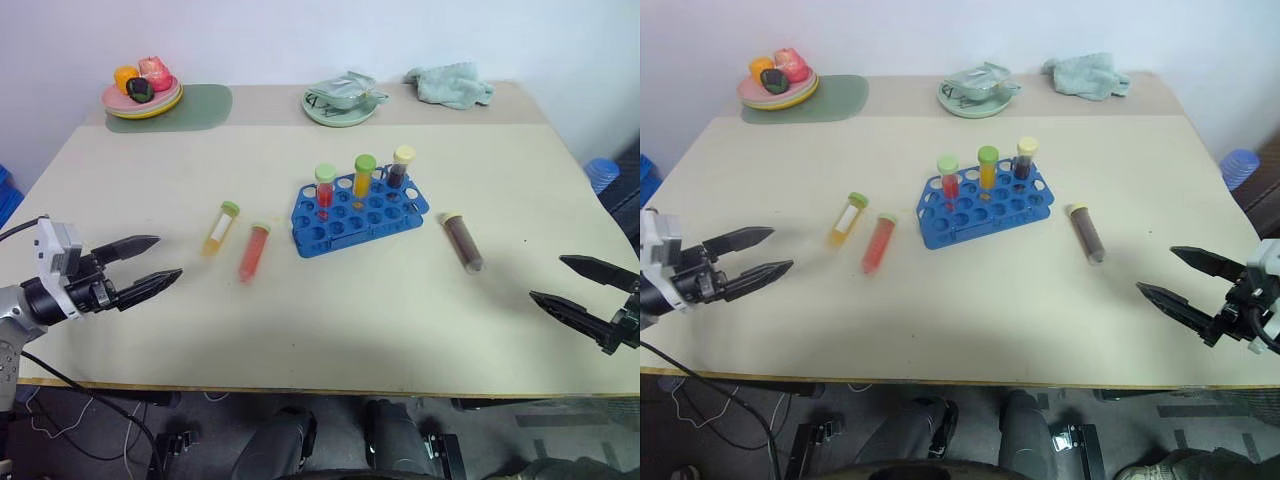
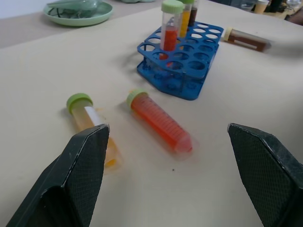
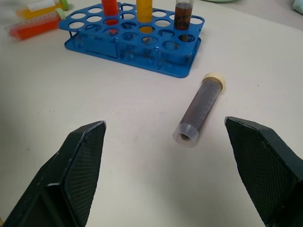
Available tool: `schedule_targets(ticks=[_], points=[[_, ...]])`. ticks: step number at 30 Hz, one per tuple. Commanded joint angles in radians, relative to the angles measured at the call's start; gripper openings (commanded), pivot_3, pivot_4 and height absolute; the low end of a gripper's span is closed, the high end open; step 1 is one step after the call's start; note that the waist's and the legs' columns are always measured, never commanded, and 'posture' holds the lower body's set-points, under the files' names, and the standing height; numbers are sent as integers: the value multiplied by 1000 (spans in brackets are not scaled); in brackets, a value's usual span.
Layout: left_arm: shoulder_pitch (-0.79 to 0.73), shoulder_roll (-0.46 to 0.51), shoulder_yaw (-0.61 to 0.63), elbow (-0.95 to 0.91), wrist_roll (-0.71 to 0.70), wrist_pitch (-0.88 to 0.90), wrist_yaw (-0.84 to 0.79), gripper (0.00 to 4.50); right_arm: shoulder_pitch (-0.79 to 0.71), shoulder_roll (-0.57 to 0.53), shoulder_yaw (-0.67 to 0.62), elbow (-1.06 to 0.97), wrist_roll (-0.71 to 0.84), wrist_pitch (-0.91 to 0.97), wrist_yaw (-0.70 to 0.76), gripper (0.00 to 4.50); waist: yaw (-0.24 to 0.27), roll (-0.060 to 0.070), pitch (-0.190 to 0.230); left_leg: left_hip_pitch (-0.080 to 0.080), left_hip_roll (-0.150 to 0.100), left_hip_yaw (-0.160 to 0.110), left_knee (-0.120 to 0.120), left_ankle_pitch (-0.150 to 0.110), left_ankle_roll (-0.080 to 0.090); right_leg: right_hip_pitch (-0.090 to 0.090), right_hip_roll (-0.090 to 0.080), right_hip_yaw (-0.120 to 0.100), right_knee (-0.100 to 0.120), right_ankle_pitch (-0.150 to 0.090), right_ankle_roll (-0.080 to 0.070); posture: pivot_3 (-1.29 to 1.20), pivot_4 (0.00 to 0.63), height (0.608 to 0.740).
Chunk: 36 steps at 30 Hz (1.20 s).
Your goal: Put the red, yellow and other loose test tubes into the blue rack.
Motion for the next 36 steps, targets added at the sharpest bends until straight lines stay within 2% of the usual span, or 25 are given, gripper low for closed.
schedule_targets(ticks=[1,8,13,19,25,29,31,36], points=[[-4,19,29,-38,-4,23,22,4084,-21,-14,-17,-7,10,-3,7,4130,0,0,0,0,0,0,0,0,0,0,0,1,0,0,0,0,150,740],[-19,1,34,-89,-61,93,44,4084,-60,-4,35,-24,2,8,-25,4130,1,-1,1,0,0,2,0,1,-2,0,0,2,0,0,0,0,150,740],[-22,18,33,-112,-137,165,-11,4084,-105,8,89,-54,12,31,-74,4130,0,0,1,0,0,2,0,2,-4,-1,1,3,0,1,0,0,150,740],[-34,8,14,-117,-123,153,-36,4084,-133,13,140,-73,15,42,-98,4130,1,0,1,0,1,3,0,2,-4,-1,1,3,0,1,0,0,150,740],[-106,-12,-19,-130,-156,174,-47,4084,-260,-45,229,-69,68,219,-176,4130,1,0,1,0,1,4,0,2,-4,-1,1,4,0,2,0,0,150,740],[-152,-2,-68,-128,-150,167,-101,4084,-446,-105,332,12,91,411,-256,4130,-4,0,2,0,1,5,0,2,-4,-2,1,5,0,2,-1,0,150,740],[-192,-4,-117,-126,-127,155,-124,4084,-609,-116,425,94,84,505,-280,4130,-2,0,2,0,2,6,0,2,-4,-2,2,5,0,3,-1,0,150,740],[-275,-37,-218,-106,-70,114,-147,4084,-960,-104,672,322,-44,658,-316,4130,-2,1,4,-2,4,8,0,2,-5,-4,3,5,-2,4,-2,0,150,740]])
